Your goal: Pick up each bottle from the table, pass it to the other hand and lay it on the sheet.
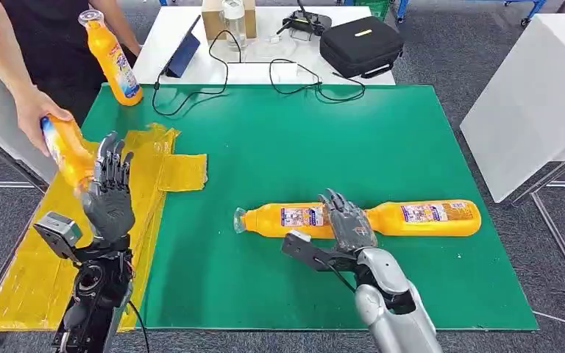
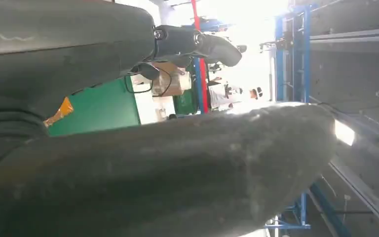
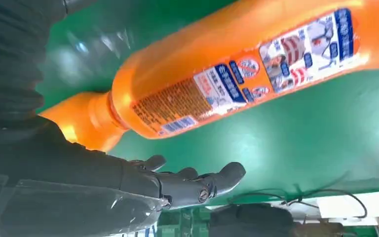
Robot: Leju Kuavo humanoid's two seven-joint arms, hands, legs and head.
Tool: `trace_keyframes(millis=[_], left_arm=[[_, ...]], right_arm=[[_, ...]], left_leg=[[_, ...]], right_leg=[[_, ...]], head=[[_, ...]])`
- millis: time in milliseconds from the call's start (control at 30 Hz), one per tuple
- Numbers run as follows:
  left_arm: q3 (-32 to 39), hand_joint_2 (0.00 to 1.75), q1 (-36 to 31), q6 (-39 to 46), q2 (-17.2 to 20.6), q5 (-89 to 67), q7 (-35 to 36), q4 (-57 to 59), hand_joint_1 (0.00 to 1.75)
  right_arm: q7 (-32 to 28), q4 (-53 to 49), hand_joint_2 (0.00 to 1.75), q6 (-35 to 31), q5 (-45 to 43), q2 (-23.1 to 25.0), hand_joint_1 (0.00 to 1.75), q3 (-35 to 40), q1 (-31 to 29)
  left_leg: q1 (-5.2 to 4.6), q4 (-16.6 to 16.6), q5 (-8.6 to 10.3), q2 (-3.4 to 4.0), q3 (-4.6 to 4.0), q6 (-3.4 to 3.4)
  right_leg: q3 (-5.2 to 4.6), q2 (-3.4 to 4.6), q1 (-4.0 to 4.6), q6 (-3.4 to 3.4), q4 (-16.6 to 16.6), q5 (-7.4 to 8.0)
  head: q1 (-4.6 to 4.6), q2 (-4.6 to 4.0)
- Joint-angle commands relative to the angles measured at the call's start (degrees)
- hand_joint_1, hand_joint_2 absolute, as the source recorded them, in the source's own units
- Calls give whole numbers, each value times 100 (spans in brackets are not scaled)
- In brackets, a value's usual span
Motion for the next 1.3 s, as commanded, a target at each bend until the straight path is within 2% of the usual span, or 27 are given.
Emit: trace_keyframes(millis=[33,133,300,367,667,1067,1100,1133,1300], left_arm=[[-100,0,-196,-22,109,11,-31,428,0],[-132,0,-278,-53,181,98,-46,569,0],[-150,0,-306,-131,267,274,-121,738,0],[-154,0,-275,-130,270,283,-127,709,0],[-145,0,-160,-148,252,317,-141,607,0],[-48,0,-51,-242,221,499,-66,370,0],[-59,0,-70,-243,217,501,-66,381,0],[-64,0,-107,-245,208,510,-67,409,0],[-10,0,-111,-234,167,552,-64,349,0]], right_arm=[[22,526,175,47,-14,-153,0,198,-333],[66,959,175,120,-90,-204,0,314,-623],[175,1544,175,158,-189,-384,0,455,-878],[238,1631,175,151,-136,-418,0,500,-916],[287,1814,175,285,-159,-495,0,585,-960],[186,3251,175,820,-123,-497,0,1299,-1496],[160,3285,175,810,-140,-491,31,1320,-1490],[153,3336,175,803,-141,-479,175,1351,-1510],[-7,3725,175,642,-254,-319,175,1432,-1703]], left_leg=[[1,-9,-6,7,32,9],[-1,-7,-5,11,27,9],[2,-27,-6,24,75,21],[0,-8,0,4,20,7],[0,-8,-5,4,32,9],[2,-14,-2,9,43,11],[4,-9,-2,9,39,8],[3,-15,-2,10,54,10],[5,-13,1,4,69,7]], right_leg=[[34,-8,7,-16,-12,-5],[26,-1,4,-14,-9,-3],[76,-4,15,-33,-36,1],[22,-5,4,-9,-10,0],[35,-8,5,-15,-12,-5],[47,-8,9,-16,-21,0],[41,-4,9,-12,-16,0],[54,-5,9,-16,-22,0],[65,-12,11,-16,-20,3]], head=[[0,0],[0,0],[0,0],[2,0],[0,0],[0,0],[2,0],[0,0],[2,0]])
